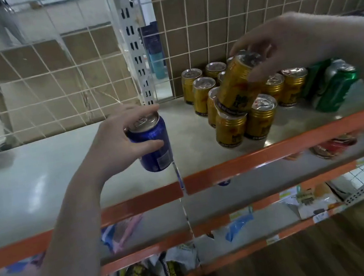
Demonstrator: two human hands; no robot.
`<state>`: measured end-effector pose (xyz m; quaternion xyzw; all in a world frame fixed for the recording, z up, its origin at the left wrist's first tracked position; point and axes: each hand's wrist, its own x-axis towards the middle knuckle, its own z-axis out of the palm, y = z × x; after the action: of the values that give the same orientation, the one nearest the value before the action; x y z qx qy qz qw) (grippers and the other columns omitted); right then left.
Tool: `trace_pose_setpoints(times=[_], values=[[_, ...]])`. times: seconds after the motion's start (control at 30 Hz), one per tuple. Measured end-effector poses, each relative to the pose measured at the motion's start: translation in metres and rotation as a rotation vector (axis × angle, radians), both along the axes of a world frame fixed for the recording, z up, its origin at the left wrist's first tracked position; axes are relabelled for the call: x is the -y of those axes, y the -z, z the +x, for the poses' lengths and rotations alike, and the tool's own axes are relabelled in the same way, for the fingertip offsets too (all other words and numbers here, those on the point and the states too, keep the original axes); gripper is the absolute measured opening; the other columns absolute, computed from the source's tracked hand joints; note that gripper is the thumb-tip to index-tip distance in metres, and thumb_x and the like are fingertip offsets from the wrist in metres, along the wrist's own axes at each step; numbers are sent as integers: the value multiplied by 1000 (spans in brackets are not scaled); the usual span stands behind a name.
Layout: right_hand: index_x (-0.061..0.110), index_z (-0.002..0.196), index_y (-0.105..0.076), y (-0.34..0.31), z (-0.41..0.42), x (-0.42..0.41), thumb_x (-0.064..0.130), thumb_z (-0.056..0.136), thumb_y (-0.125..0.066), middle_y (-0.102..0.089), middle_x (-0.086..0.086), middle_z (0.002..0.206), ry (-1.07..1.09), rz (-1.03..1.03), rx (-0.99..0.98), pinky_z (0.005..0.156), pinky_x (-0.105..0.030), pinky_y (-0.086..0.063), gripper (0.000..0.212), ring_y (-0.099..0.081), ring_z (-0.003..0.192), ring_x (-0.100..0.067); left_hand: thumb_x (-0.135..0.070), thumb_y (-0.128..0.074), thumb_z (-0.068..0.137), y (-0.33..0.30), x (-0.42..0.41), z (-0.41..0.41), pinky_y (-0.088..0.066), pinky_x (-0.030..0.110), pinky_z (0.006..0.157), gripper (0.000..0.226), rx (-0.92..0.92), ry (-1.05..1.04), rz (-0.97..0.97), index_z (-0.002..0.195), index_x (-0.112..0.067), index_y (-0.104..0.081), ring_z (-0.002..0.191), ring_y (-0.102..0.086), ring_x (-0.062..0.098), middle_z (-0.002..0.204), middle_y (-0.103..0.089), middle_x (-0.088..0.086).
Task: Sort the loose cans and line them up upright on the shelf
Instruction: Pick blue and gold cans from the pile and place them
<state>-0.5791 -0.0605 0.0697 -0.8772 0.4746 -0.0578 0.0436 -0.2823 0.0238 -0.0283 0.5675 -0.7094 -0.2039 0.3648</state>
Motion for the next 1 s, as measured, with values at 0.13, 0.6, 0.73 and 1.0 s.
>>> trace_pose_setpoints(times=[0.13,0.6,0.73,1.0], values=[[23,131,-50,-11,-52,7,38,79,-67,-54,2,107,-56,-70,61,84,-30,-33,57,-49,96,-18,-9,-81,69,-5,-6,-47,-39,9,80,64,12,-78,-12,118,-43,-57,101,-49,-8,113,-52,-24],[20,133,-49,29,-144,52,40,82,-66,-51,0,108,-274,22,-90,79,-29,-32,57,-45,94,-17,-9,-82,69,-10,-32,-164,-41,16,87,62,40,-227,-17,121,-35,-60,113,-50,4,121,-55,-13],[17,135,-47,49,-134,65,40,82,-68,-56,-8,124,-285,49,-155,84,-32,-41,61,-50,101,-21,-6,-81,69,-11,-33,-177,-39,5,83,63,52,-204,-18,119,-37,-58,109,-48,-8,116,-53,-23],[20,140,-41,79,-119,75,37,84,-65,-52,-4,133,-269,70,-209,84,-31,-41,64,-48,114,-22,-8,-80,71,-5,-30,-181,-42,4,79,61,39,-104,36,116,-41,-55,106,-49,-8,113,-52,-22]])
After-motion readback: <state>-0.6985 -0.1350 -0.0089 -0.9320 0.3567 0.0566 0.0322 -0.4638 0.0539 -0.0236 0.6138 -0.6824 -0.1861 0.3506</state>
